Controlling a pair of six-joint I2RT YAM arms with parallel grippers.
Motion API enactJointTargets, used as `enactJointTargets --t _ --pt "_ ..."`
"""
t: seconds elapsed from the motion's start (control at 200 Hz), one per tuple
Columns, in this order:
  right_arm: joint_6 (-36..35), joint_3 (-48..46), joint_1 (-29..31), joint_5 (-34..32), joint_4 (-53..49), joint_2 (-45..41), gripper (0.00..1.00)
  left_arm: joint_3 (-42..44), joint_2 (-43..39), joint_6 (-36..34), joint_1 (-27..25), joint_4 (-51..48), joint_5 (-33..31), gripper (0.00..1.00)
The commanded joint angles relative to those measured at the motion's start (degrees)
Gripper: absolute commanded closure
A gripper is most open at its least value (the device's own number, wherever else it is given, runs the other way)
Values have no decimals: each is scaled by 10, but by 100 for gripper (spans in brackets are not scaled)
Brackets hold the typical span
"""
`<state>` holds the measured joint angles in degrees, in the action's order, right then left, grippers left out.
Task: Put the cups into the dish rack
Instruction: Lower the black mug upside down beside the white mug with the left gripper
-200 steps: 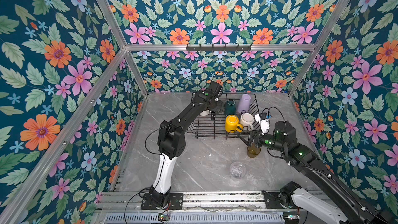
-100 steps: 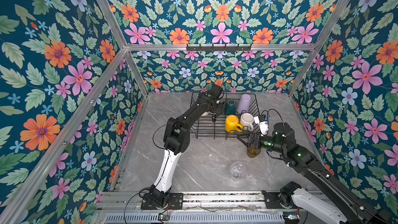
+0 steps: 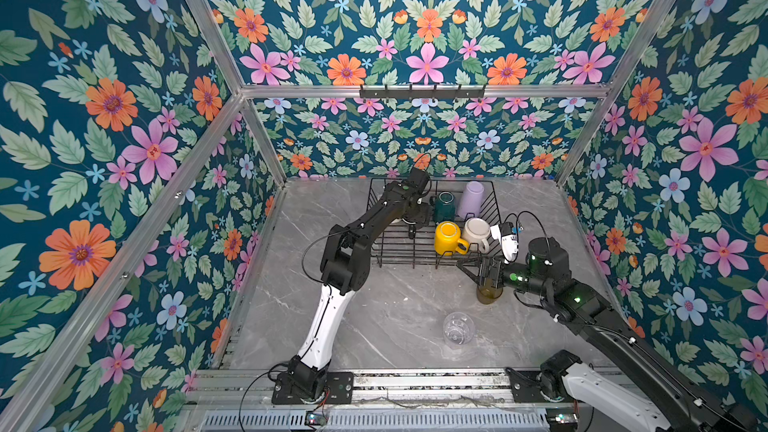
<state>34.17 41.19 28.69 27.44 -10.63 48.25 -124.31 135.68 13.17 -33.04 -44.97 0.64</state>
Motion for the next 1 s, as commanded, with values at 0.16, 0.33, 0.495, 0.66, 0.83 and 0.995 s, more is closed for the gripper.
enactJointTargets --t 0.16,0.33,0.495,0.66,0.83,0.995 --pt "-3 3 0 0 11 -1 3 -7 2 3 2 18 -4 47" --pt "-3 2 0 0 12 1 3 -8 -1 3 2 19 -3 25" --pt "-3 3 0 0 13 2 3 -9 -3 2 2 22 -3 15" --pt "-2 3 0 1 15 3 3 -18 0 5 3 18 -2 12" --pt "-1 3 0 2 16 3 3 -19 0 5 3 14 0 10" --pt "-1 2 0 1 14 3 3 -19 -2 5 2 13 2 10"
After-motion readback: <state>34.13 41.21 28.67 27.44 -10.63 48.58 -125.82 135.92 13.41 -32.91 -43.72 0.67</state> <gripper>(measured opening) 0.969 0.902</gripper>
